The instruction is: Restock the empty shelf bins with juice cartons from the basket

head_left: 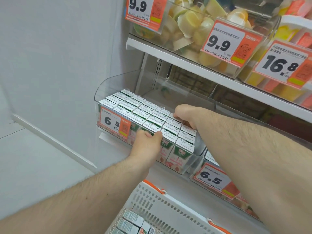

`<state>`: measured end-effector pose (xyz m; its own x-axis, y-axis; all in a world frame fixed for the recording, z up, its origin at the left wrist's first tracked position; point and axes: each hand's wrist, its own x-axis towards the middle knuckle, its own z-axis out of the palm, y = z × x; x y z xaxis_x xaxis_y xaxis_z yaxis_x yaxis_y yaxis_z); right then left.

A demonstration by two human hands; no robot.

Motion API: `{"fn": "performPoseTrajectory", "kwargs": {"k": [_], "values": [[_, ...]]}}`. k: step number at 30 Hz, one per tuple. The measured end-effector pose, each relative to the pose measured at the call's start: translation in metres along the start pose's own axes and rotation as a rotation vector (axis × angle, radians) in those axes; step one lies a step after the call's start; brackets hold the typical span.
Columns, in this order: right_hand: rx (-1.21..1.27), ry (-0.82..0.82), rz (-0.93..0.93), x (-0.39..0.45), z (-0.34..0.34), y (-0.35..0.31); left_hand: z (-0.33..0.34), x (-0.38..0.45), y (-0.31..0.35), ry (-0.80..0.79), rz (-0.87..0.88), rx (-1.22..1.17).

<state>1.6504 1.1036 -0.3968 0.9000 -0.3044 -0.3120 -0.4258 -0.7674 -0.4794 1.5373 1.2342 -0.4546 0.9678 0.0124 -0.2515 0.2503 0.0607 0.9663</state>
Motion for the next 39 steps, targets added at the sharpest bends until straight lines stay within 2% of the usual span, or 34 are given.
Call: {"fn": "performPoseTrajectory", "kwargs": {"k": [3, 6, 9, 12, 13, 15, 17, 19, 24, 29, 33, 39], "values": [[-0.165, 0.044, -0.076, -0.018, -0.001, -0.001, -0.002, -0.005, 0.002, -0.036, -0.012, -0.008], [-0.381, 0.125, -0.193, -0.047, -0.001, 0.002, -0.003, -0.012, -0.002, -0.16, -0.021, 0.086], [-0.477, 0.418, -0.398, -0.073, 0.004, 0.019, -0.001, -0.022, -0.008, -0.279, 0.015, 0.24], [-0.593, 0.828, -0.801, -0.106, 0.023, 0.046, 0.003, -0.037, -0.013, -0.394, 0.076, 0.374], [-0.532, 0.9, -0.905, -0.115, 0.03, 0.056, 0.004, -0.042, -0.016, -0.443, 0.093, 0.415], [-0.383, 0.903, -1.021, -0.134, 0.045, 0.081, 0.006, -0.051, -0.025, -0.532, 0.129, 0.51], [-0.278, 0.829, -1.042, -0.149, 0.063, 0.11, 0.006, -0.057, -0.036, -0.578, 0.155, 0.61], [-0.2, 0.702, -0.986, -0.159, 0.084, 0.138, 0.004, -0.059, -0.05, -0.587, 0.149, 0.736], [-0.132, 0.316, -0.594, -0.162, 0.136, 0.205, -0.005, -0.054, -0.098, -0.557, 0.051, 1.019], [-0.101, -0.029, -0.335, -0.152, 0.176, 0.253, -0.008, -0.048, -0.149, -0.72, -0.009, 1.366], [-0.072, -0.12, -0.195, -0.142, 0.21, 0.293, -0.009, -0.041, -0.206, -0.779, 0.008, 1.623], [-0.142, -0.343, -0.001, -0.131, 0.258, 0.35, -0.006, -0.039, -0.298, -0.831, 0.096, 1.817]]}}
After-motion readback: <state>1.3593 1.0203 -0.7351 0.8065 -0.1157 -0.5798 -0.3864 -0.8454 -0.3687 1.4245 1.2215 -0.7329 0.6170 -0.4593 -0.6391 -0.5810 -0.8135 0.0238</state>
